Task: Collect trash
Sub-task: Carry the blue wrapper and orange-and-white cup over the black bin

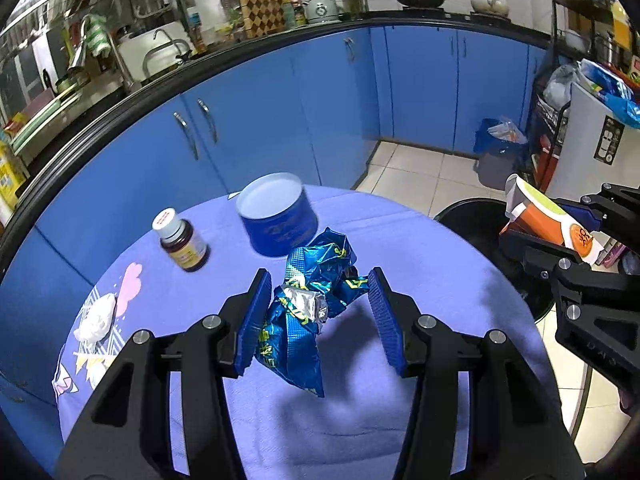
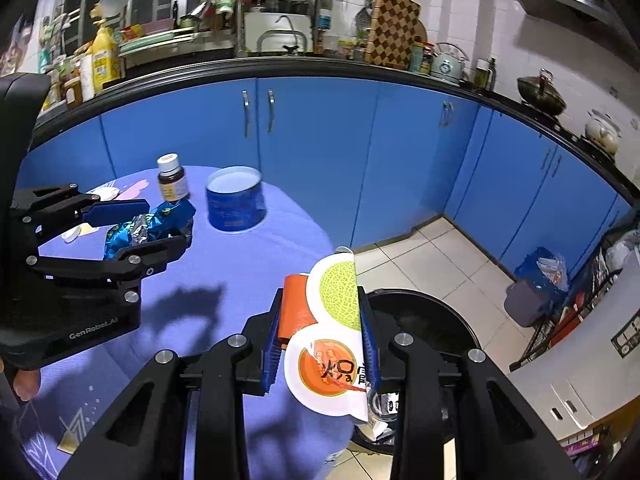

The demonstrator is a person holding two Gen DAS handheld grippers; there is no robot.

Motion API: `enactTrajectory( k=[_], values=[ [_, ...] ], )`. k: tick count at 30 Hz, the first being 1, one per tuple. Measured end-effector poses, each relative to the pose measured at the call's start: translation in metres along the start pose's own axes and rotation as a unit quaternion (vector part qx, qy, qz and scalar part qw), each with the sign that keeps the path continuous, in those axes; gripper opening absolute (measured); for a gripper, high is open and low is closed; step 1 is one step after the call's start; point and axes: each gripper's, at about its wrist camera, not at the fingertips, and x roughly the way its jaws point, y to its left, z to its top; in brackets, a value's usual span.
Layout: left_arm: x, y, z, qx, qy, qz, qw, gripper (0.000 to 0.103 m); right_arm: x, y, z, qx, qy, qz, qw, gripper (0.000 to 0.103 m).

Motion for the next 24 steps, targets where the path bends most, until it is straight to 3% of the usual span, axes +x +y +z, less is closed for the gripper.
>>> enactTrajectory(
  k=[24],
  values=[
    [0.019, -0.072, 0.039, 0.042, -0.003, -0.018, 0.9990, 0.052, 0.002, -0.075, -0.020, 0.054, -0.008, -0.034, 0.998, 0.032]
  ],
)
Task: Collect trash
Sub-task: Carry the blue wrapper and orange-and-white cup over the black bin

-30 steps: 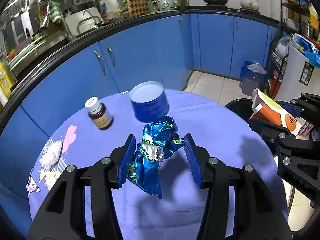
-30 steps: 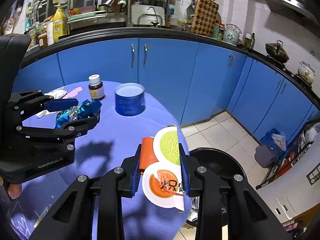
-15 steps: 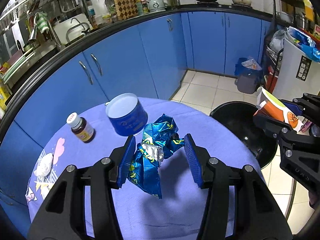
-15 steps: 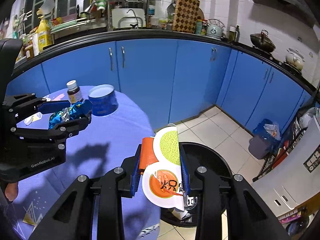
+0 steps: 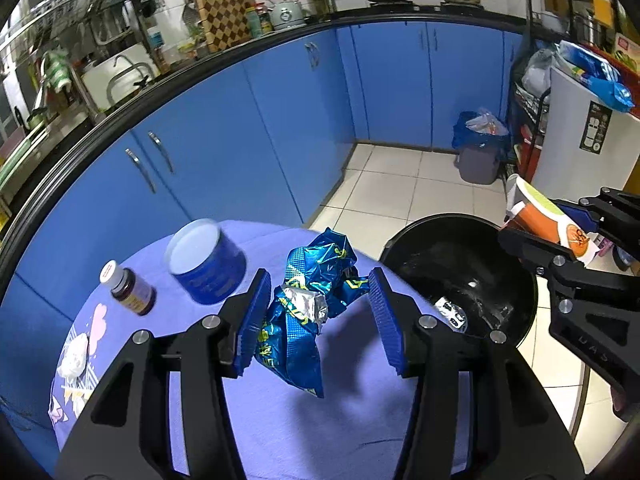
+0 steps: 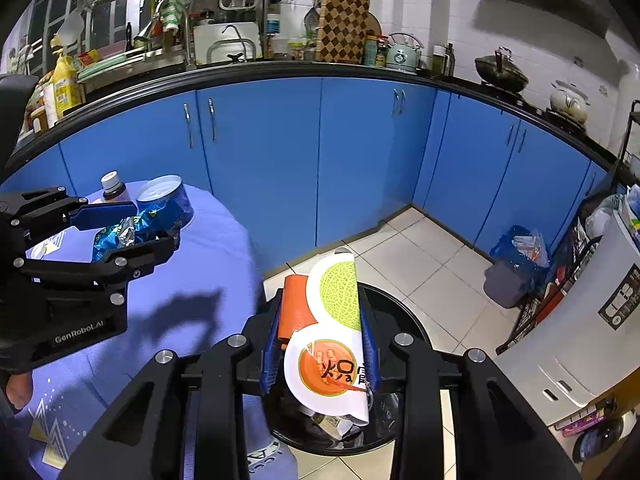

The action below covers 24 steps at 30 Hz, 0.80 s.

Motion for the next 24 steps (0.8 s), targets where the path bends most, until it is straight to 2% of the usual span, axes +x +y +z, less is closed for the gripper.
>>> enactTrajectory(
  k=[18, 24],
  values=[
    [0.018, -0.029, 0.022, 0.012, 0.000, -0.006, 0.9999, 0.053, 0.010, -0.029, 0.004, 0.017, -0.007, 0.008, 1.000, 0.032],
    [0.022, -0.033, 0.029, 0.015, 0.000, -0.010, 0.9998, 0.050, 0.020, -0.031, 0.008, 0.018, -0.005, 0.010, 1.000, 0.032]
  ],
)
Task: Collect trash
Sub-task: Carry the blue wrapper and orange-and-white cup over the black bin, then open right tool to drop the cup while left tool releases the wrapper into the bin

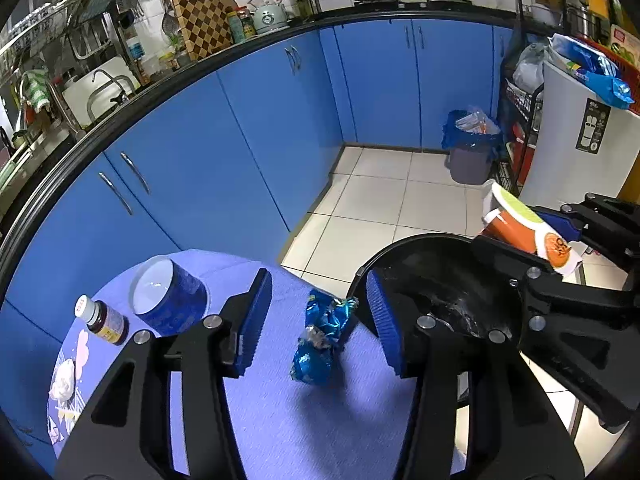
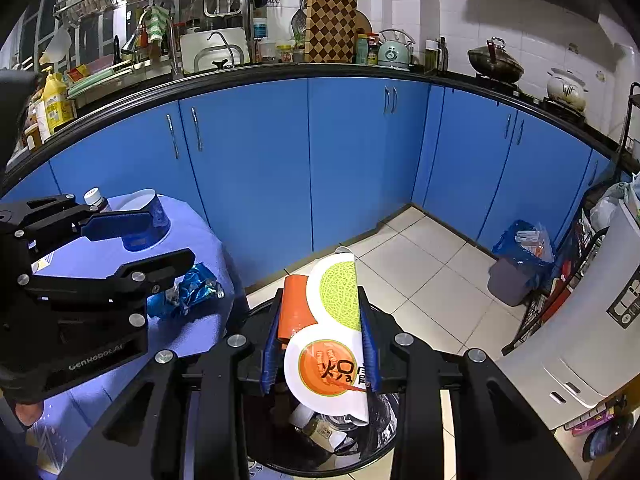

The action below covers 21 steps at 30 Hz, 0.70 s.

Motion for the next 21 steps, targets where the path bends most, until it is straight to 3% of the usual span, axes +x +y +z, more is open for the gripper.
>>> enactTrajectory(
  k=[5, 7, 9, 10, 21],
  values=[
    [0.005, -0.005, 0.003, 0.009, 0.002, -0.001, 1.0000, 0.049, 0.005, -0.004, 0.000, 0.005, 0.001, 0.001, 1.000, 0.032],
    [0.007, -0.003, 0.002, 0.007, 0.005, -0.001, 1.0000, 0.054, 0.008, -0.006, -0.002, 0.010, 0.003, 0.001, 1.000, 0.032],
    [0.009, 0.004, 0.001, -0.007, 0.013, -0.018, 0.9997, 0.078, 0.011, -0.008, -0.003, 0.012, 0.007, 0.001, 1.000, 0.032],
    [0.010, 0.008, -0.001, -0.017, 0.013, -0.019, 0.9996, 0.099, 0.013, -0.008, -0.005, 0.013, 0.009, 0.001, 1.000, 0.032],
    [0.038, 0.008, -0.028, -0.015, 0.057, -0.030, 0.9978, 0.100, 0.027, -0.011, -0.014, 0.020, 0.026, -0.004, 0.999, 0.032]
  ],
)
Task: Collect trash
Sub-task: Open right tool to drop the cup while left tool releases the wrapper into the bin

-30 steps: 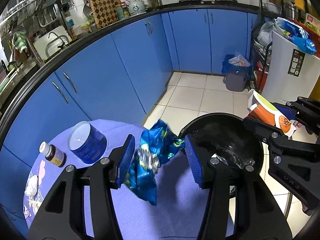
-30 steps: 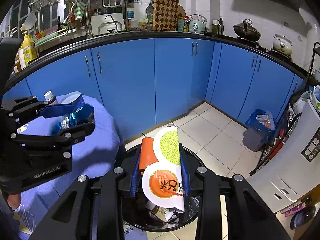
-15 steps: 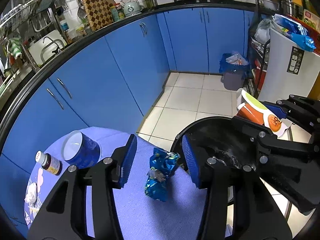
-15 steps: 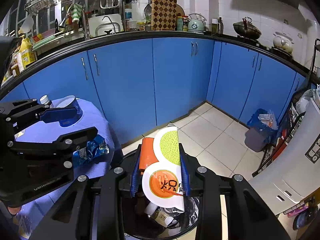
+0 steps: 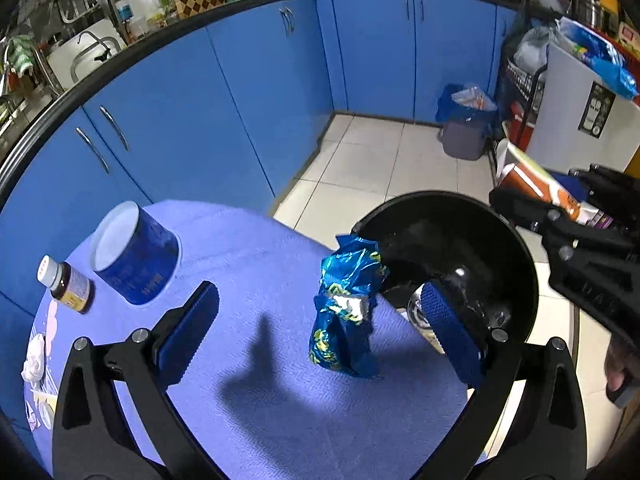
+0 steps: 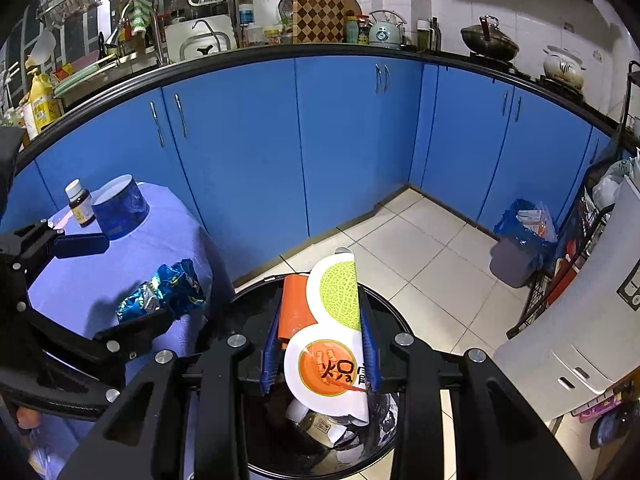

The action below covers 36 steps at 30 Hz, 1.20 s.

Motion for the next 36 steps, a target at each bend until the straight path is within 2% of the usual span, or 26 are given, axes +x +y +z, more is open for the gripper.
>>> enactTrajectory(
  k=[3, 11, 12, 14, 15, 29, 31, 32, 33, 36],
  values=[
    [0.005, 0.000, 0.000, 0.000, 0.005, -0.004, 1.0000, 0.094, 0.003, -0.001, -0.001, 0.002, 0.003, -0.001, 1.000, 0.032],
    [0.020, -0.001, -0.002, 0.005, 0.038, -0.025, 0.9990, 0.054, 0.007, -0.002, -0.002, 0.001, 0.006, -0.001, 1.000, 0.032],
    [0.020, -0.002, -0.001, 0.005, 0.036, -0.028, 0.9990, 0.053, 0.007, -0.002, -0.002, 0.002, 0.006, -0.001, 1.000, 0.032],
    [0.020, -0.005, 0.000, 0.009, 0.037, -0.033, 0.9987, 0.040, 0.007, -0.002, -0.002, 0.002, 0.006, 0.000, 1.000, 0.032],
    [0.020, -0.006, 0.001, 0.011, 0.038, -0.034, 0.9986, 0.038, 0.007, -0.002, -0.002, 0.002, 0.006, -0.001, 1.000, 0.032],
    [0.000, -0.032, 0.025, 0.051, -0.007, -0.029, 0.9983, 0.035, 0.007, -0.008, -0.003, 0.015, 0.015, 0.007, 1.000, 0.034],
    [0.001, -0.035, 0.027, 0.054, -0.005, -0.025, 0.9982, 0.035, 0.006, -0.010, -0.003, 0.016, 0.016, -0.001, 1.000, 0.043],
    [0.001, -0.036, 0.028, 0.055, -0.004, -0.025, 0.9982, 0.035, 0.006, -0.012, -0.003, 0.018, 0.016, -0.004, 1.000, 0.060],
    [0.001, -0.036, 0.030, 0.054, -0.005, -0.024, 0.9983, 0.035, 0.004, -0.013, -0.004, 0.021, 0.012, -0.008, 1.000, 0.066],
    [0.001, -0.037, 0.033, 0.051, -0.005, -0.026, 0.9983, 0.035, -0.001, -0.019, -0.005, 0.025, 0.002, -0.019, 1.000, 0.068]
  ],
)
